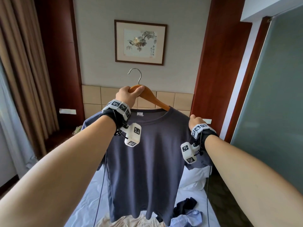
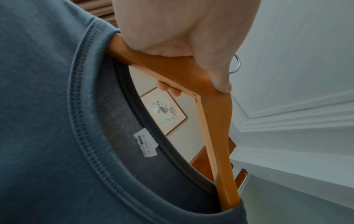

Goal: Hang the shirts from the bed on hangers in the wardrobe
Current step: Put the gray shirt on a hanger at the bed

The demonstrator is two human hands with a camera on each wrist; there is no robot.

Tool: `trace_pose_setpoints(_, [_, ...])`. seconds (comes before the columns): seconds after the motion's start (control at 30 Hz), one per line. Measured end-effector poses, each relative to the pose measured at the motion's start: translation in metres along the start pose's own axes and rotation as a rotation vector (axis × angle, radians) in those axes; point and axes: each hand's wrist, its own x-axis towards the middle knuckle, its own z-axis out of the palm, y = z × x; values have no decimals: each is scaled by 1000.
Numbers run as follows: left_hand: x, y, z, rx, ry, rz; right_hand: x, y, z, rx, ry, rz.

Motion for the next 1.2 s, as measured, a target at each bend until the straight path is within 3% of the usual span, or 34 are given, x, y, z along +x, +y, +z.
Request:
trace_pose_setpoints(0.1, [2, 4, 5, 28, -61, 4, 4, -6, 6, 20, 206, -146])
trace_pose_setpoints(0.2, [5, 4, 11, 45, -113, 7, -2, -22, 14, 79, 442, -494])
trace_pose_setpoints(0.27, [5, 4, 17, 55, -142, 15, -14, -34, 15, 116, 386, -722])
trace_pose_setpoints(0.37, [3, 4, 25, 79, -168, 30, -35, -54, 19, 71, 194, -870])
trace_pose_setpoints(0.53, [-1, 2, 31, 84, -202, 44, -56, -72, 31, -365, -256, -818])
trace_pose_setpoints(0.63, [-5, 3, 33, 47, -216, 60, -60, -70, 34, -456, -389, -807])
trace_pose_setpoints(0.93, [-26, 18, 47, 17, -270, 117, -68, -51, 20, -262, -78, -764])
trace_pose_setpoints(1.07, [-33, 36, 57, -44, -295, 128, -75, -39, -5, -221, -33, -716])
trace_pose_setpoints(1.2, [-48, 61, 69, -70, -314, 145, -79, -24, -42, -83, 147, -665])
